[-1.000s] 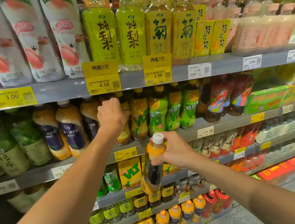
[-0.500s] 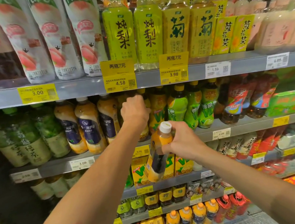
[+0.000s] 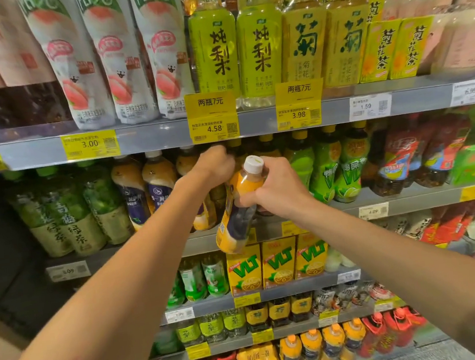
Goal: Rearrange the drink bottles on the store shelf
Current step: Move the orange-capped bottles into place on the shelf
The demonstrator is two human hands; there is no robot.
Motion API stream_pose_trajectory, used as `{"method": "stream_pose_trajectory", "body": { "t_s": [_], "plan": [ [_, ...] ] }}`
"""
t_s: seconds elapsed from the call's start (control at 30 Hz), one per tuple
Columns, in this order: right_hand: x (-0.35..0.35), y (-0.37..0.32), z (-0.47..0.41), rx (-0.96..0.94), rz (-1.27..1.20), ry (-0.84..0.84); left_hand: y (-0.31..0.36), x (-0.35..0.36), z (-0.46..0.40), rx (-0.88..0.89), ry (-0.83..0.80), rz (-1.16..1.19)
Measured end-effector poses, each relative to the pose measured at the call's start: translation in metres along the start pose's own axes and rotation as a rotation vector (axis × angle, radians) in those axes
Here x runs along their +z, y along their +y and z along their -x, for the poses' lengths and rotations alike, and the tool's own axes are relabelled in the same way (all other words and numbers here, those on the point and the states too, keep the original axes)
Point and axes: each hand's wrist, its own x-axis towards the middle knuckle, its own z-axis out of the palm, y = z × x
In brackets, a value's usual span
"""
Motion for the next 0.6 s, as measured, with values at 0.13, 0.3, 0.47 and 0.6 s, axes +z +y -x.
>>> {"method": "stream_pose_trajectory", "body": {
  "t_s": [0.13,0.3,0.47,0.6],
  "plan": [
    [0.003,-0.008,-0.005,0.024,-0.046,0.009,-0.002,-0.007,0.004,0.041,-0.006,0.056],
    [0.002,-0.018,-0.012,0.034,-0.079,0.09,-0.02,-0.012,0.01,0.088,0.021,0.265],
    [0.008,-0.018,-0.022,0.13,-0.157,0.15,-0.032,-0.014,0.03,0.162,-0.208,0.251],
    [0.011,-0.019,-0.022,0.086,-0.093,0.143,-0.039,0.008,0.03,0.193,-0.109,0.185]
  ]
}}
